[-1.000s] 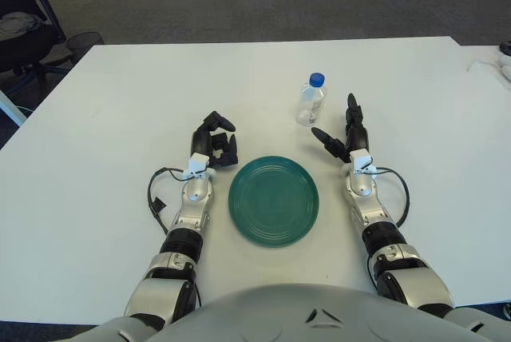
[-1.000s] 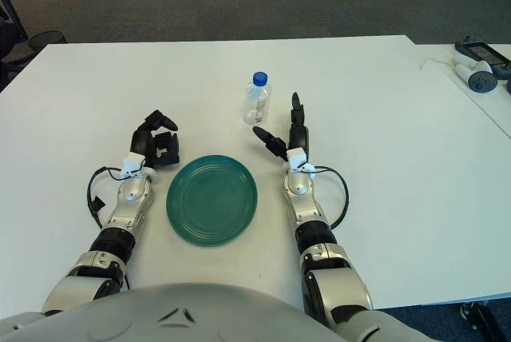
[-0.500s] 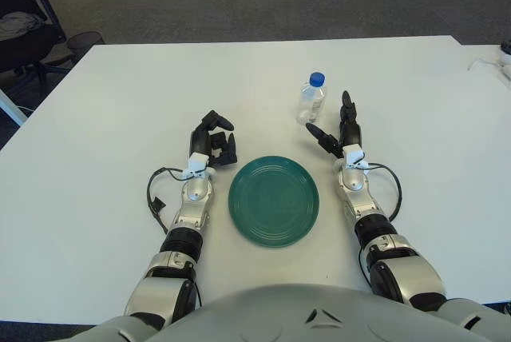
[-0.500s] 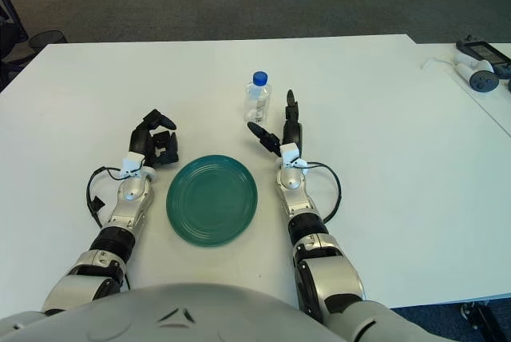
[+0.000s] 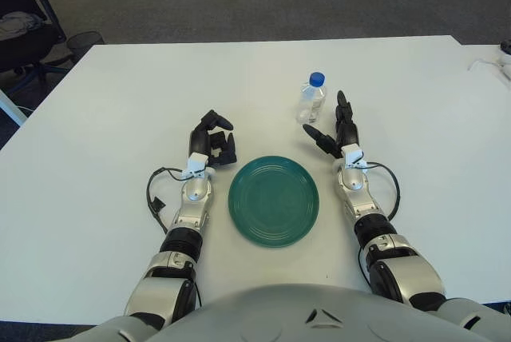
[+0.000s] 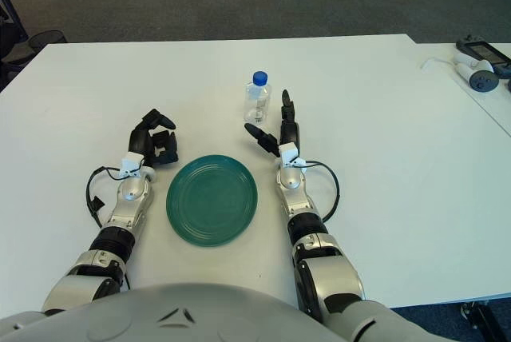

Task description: Put the bottle into the plate.

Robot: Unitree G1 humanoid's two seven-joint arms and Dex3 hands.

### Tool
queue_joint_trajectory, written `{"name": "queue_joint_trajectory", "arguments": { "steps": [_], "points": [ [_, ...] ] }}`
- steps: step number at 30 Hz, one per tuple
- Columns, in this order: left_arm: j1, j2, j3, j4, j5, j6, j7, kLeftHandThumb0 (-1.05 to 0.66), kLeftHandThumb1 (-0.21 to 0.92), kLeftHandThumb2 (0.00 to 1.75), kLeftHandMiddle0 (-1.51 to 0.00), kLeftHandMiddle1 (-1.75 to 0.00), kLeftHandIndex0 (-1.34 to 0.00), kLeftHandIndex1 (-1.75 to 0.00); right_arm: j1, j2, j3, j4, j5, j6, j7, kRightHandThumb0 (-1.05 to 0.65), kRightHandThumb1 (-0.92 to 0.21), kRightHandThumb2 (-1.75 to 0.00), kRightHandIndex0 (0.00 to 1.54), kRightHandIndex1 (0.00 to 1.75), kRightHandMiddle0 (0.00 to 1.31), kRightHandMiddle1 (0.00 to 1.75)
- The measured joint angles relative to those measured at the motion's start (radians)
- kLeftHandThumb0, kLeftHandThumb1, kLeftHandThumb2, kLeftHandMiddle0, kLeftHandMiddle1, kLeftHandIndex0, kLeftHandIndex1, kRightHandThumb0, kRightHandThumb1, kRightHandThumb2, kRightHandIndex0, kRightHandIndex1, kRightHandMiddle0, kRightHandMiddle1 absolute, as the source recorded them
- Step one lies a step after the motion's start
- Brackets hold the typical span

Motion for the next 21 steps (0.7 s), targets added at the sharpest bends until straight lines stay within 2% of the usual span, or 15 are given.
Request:
{"name": "queue_joint_trajectory", "arguments": {
  "steps": [15, 21],
  "points": [
    [0.007, -0.001, 0.003, -0.007, 0.000, 0.001, 0.000, -0.51, 0.20, 1.46, -1.28, -1.75, -0.70, -1.75, -0.033, 0.012, 0.003, 0.039, -0.001, 0.001, 0.008, -1.04, -0.90, -0.03, 0.00, 0.00, 0.00, 0.00],
    [0.009, -0.001, 0.005, -0.009, 0.000, 0.001, 0.001, -0.51, 0.20, 1.46, -1.28, -1.75, -0.70, -1.75, -0.074, 0.014, 0.008, 0.090, -0.014, -0.001, -0.002, -1.05, -0.92, -0.06, 0.00, 0.00, 0.00, 0.00]
  ]
}}
